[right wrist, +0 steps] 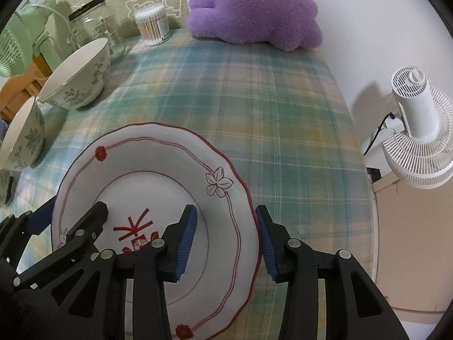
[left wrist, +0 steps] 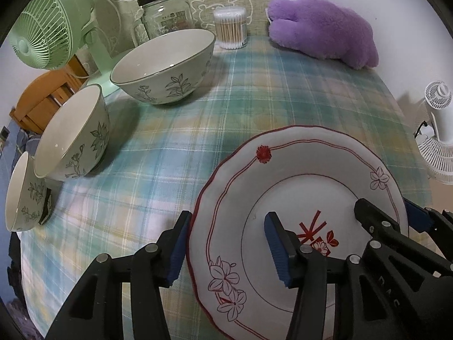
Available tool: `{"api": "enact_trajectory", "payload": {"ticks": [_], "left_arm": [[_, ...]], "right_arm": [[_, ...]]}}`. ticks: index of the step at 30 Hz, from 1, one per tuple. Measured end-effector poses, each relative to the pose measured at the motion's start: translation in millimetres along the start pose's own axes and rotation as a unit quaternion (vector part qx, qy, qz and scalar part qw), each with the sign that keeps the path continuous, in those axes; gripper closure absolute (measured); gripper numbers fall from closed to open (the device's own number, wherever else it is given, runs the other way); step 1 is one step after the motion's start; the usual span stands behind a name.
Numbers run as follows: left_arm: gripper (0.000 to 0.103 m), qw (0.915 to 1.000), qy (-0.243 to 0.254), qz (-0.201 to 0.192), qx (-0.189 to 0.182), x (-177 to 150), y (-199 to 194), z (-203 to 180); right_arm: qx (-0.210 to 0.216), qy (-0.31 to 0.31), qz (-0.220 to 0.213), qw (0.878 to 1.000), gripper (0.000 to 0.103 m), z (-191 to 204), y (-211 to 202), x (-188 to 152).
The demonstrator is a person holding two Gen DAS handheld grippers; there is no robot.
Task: Organize plates and bowls
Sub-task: 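Lift the red-trimmed plate and carry it toward the yellow-flower plate stack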
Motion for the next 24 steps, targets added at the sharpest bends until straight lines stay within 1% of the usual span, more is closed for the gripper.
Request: {"api": "enact_trajectory", "payload": {"ticks": [3, 9, 17, 24], "left_arm": [[0.051, 1.0000, -0.003, 0.000, -0.005, 0, -4, 0], [0.051, 0.9996, -0.003, -0.024, -0.017, 4, -29, 0], [0.051, 0.9974, 0.009, -0.058, -0.042, 2, -82, 1], [0.051, 0.9938, 0.033, -0.082, -0.068, -12, -128, 5]], "right_arm": [[-0.003, 0.001, 0.001, 1.000, 0.057, 1, -2, 0], [-0.012, 0.005, -0.013, 1.000, 0.057, -2, -19, 2], [-0.030, 0.024, -0.046, 0.998, 0.057, -6, -70, -2], [-0.055, 0.048, -0.066, 0.995, 0.057, -5, -126, -24]]}}
Point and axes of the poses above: each gripper's, at about its wrist camera, not at the fingertips, and y roughly the way its jaws point, z to its left, x to its top, the point moved 8 cm from there along y, roughly the way its jaws point, and after that the axes turned 1 degree about -z, right-handed, at the moved point
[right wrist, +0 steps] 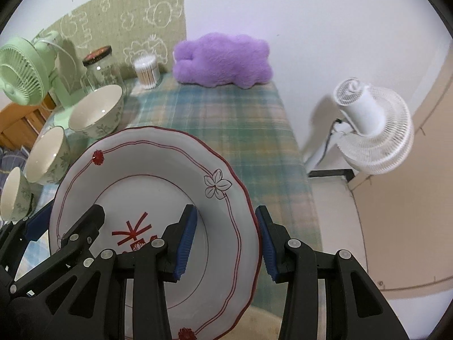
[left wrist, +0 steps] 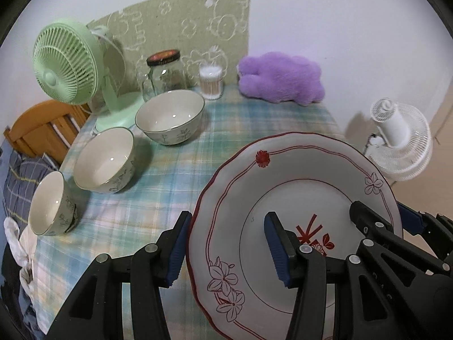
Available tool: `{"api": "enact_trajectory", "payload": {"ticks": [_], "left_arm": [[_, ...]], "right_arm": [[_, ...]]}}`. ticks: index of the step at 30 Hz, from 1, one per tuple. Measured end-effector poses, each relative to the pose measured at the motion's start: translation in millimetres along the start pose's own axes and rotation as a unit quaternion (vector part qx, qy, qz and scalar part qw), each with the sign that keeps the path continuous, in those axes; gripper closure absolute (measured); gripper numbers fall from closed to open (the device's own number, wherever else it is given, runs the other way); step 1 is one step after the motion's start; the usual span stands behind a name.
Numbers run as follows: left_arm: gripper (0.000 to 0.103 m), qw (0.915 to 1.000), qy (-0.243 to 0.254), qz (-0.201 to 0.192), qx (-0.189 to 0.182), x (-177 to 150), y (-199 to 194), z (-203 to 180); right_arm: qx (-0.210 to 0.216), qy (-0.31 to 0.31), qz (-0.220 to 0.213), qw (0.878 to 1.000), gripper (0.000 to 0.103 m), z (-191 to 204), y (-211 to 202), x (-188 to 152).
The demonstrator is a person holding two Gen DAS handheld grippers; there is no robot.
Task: Organize plates and bowls
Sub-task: 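Lift the red-trimmed plate and carry it toward the yellow-flower plate stack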
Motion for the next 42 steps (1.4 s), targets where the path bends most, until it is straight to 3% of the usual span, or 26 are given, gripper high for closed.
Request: {"api": "enact_trajectory", "payload": {"ticks": [11, 22, 42], "left_arm": [[0.050, 0.9988, 0.027, -0.007, -0.041, -42, -53, -3], [0.051, 0.9964, 0.058, 0.023, -0.057, -92, -62, -22], [0.050, 0.9949, 0.023, 0.090, -0.041, -151, -32, -63]], "right_arm": [[-0.038, 0.039, -0.009, 0.998, 0.057, -10, -67, -58], [-0.054, 0.061, -0.011, 0.997, 0.057, -25, -93, -106], [-0.018, 0.014, 0.036, 0.999, 0.057, -65, -52, -150]]}}
Point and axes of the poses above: each gripper's, at about its wrist camera, not at the fingertips, and y roughly the way its jaws point, z to its left, x to its top, the point moved 8 cm from there along y, roughly the way its jaws point, and after that the axes turned 1 degree about -z, right-handed, at the moved point
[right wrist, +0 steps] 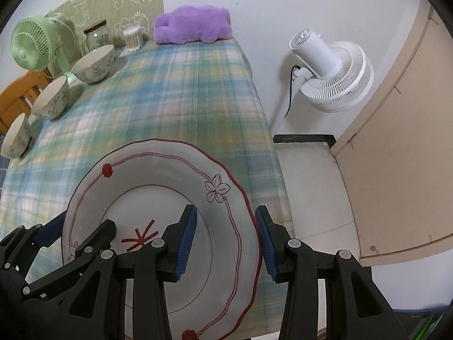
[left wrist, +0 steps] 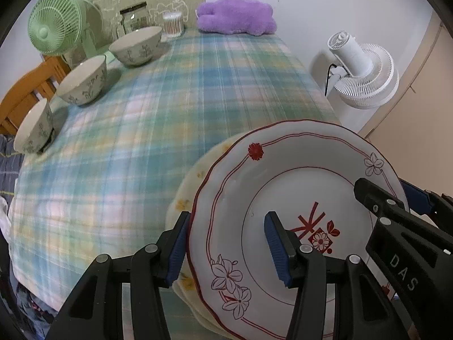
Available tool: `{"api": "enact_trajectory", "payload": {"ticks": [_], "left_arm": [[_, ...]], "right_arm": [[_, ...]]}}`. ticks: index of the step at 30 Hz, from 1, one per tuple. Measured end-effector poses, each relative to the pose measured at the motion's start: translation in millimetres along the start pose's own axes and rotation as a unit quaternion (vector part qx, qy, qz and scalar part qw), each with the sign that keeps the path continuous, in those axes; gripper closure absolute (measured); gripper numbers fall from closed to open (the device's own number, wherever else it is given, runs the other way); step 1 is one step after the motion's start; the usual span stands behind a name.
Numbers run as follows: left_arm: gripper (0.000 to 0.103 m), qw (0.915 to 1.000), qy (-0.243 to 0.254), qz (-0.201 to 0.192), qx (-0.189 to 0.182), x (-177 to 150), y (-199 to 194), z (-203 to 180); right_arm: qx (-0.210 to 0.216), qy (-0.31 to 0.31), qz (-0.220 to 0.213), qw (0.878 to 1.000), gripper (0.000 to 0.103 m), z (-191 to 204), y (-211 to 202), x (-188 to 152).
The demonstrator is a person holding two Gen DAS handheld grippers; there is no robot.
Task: Organize plates and bowls
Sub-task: 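Lift the red-trimmed plate and carry it toward the yellow-flower plate stack, then lower the red-trimmed plate onto the yellow plates and open both grippers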
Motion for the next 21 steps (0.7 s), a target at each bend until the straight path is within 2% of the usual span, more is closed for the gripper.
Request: {"api": "enact_trajectory", "payload": {"ticks": [11, 21], "left_arm": [[0.050, 0.9996, -0.017, 0.024, 0.004, -10, 17, -12], [0.050, 0.9991, -0.027, 0.020, 0.025, -8, 21, -14]], "right_arm": [[0.009, -0.020, 0.022, 1.000, 0.057, -13, 20, -4], [0.013, -0.042, 0.022, 0.999, 0.057, -14, 26, -3]]}}
Point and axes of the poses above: each gripper's, at about its wrist camera, not at the fingertips, and y roughly the way its jaws point, z to its left, x to its top, the point moved 8 cm from there along y, roughly the way its jaws point, and after that the axes turned 1 degree about -z, right-handed, at the moved point
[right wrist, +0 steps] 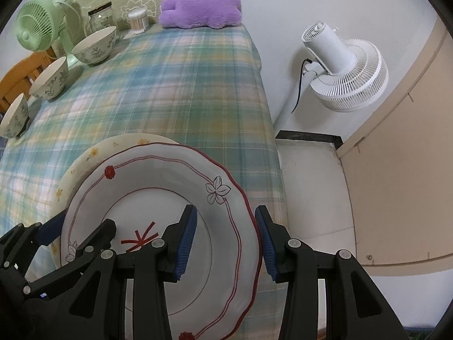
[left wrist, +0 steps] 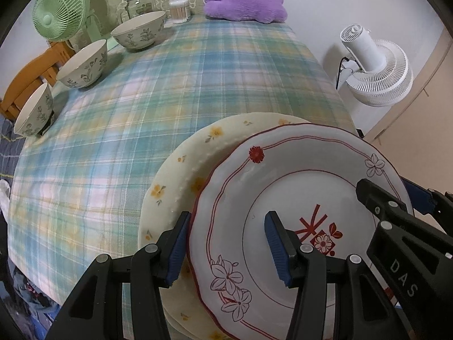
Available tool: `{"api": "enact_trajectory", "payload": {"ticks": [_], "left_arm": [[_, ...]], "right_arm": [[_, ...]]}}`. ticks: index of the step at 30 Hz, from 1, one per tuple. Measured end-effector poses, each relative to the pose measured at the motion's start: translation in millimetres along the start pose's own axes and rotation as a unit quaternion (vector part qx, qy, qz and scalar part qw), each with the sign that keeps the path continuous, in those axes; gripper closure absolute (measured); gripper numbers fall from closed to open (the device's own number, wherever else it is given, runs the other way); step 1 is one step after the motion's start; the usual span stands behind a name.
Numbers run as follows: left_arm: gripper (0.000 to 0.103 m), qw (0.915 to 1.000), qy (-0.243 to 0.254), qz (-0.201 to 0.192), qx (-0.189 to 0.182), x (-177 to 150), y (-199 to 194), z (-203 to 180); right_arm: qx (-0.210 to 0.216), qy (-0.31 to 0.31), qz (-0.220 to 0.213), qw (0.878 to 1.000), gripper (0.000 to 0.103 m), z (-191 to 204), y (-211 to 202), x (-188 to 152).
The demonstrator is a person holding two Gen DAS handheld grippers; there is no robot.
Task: Organize plates and bowls
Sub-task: 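Lower the red-trimmed plate onto the yellow plates and open both grippers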
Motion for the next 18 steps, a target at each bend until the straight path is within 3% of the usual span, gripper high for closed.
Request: {"api": "enact_trajectory", "payload": {"ticks": [7, 9, 12, 18], "left_arm": [[0.050, 0.9999, -0.006, -0.001, 0.009, 0, -1, 1], [0.050, 0.9999, -0.001, -0.001, 0.017, 0, 0, -1], [0.050, 0.9998, 0.000, 0.000, 0.022, 0, -1, -2], [0.050, 0.9995, 0.003, -0.003, 0.033, 1, -5, -2]], "right_arm": [[0.024, 0.003, 0.012, 1.000, 0.056, -6, 1, -1], [0.024, 0.010, 0.011, 1.000, 0.059, -10, 0, -1], [0.036, 0.010, 0.003, 0.999, 0.073, -11, -6, 1], [0.029, -0.011, 0.000, 1.000, 0.073, -7, -8, 2]]}}
Point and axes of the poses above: each gripper's, at about its wrist camera, not at the fingertips, and y roughly the way its jaws point, z to its left, x to its top, the point moved 8 cm from there along y, roughly the way its jaws point, and after that the axes turned 1 degree about -z, right-handed, at the moved point
